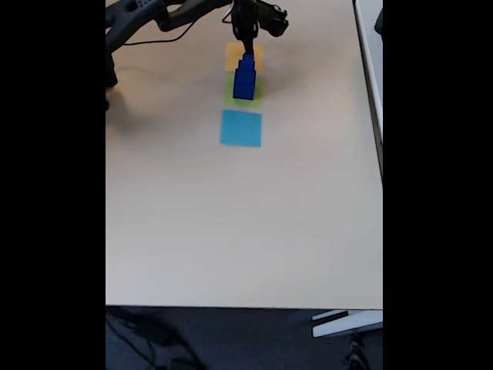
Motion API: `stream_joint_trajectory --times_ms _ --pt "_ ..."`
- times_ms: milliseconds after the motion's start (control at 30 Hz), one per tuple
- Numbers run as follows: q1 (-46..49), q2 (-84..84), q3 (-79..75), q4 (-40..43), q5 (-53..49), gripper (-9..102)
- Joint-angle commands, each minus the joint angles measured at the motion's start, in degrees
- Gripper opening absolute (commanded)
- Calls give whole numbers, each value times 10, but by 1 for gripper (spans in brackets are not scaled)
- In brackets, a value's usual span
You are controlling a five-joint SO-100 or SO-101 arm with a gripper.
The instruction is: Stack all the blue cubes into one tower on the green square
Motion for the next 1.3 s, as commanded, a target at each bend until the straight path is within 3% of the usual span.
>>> stream_joint_trajectory --times_ms 0,667,1267 --pt "8 11 -37 11 2 27" --pt "28 -15 -52 25 -24 26" --pt "33 -39 -78 30 -30 16"
